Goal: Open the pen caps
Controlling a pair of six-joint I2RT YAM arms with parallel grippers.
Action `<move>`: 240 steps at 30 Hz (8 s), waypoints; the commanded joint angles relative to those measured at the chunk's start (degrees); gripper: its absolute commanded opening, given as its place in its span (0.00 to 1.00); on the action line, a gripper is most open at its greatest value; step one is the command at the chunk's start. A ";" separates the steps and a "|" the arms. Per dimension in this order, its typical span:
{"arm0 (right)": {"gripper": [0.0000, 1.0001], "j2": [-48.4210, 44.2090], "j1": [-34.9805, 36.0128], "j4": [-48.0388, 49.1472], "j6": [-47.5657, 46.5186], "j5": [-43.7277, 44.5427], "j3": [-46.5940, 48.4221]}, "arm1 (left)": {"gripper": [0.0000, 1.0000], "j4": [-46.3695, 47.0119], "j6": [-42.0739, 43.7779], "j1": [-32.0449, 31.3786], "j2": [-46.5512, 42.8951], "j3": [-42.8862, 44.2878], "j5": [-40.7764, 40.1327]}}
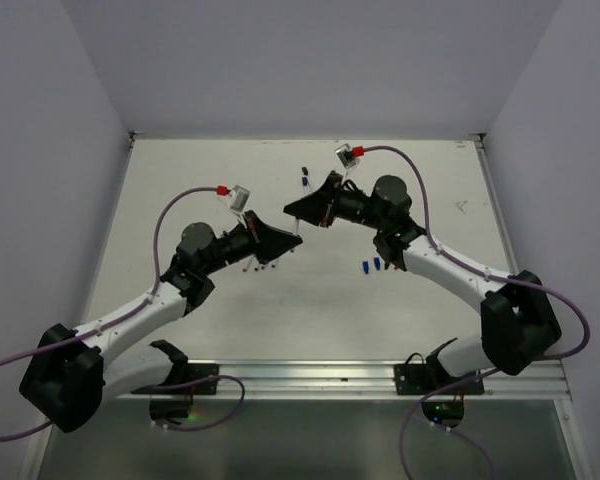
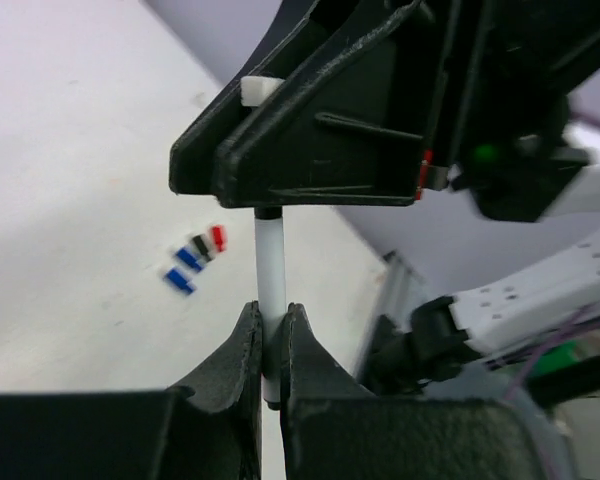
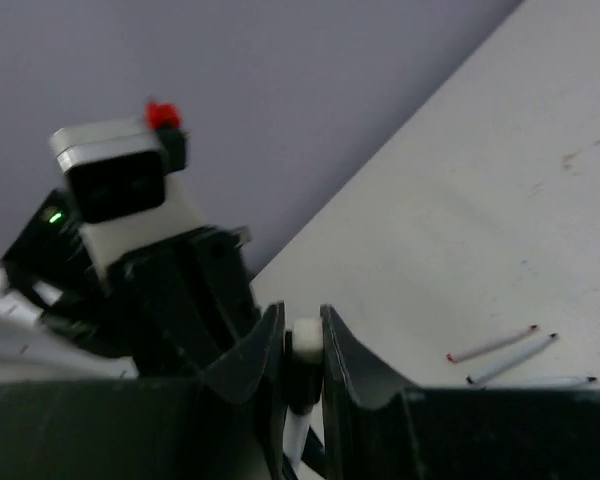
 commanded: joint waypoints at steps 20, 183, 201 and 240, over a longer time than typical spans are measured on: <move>0.00 5.30 -0.94 -16.68 -15.73 3.41 5.70 | 0.00 -31.60 13.83 -0.73 -5.50 11.10 -22.52; 0.37 58.29 -2.77 -58.76 -25.13 36.09 66.11 | 0.49 -20.58 9.00 12.53 2.67 0.64 -25.64; 0.00 60.68 -2.77 -57.20 -23.99 35.39 68.67 | 0.50 -19.97 10.15 12.53 0.29 2.14 -17.82; 0.00 4.77 1.00 14.01 0.35 -5.22 -7.72 | 0.46 8.51 -12.97 12.53 4.34 -4.54 0.90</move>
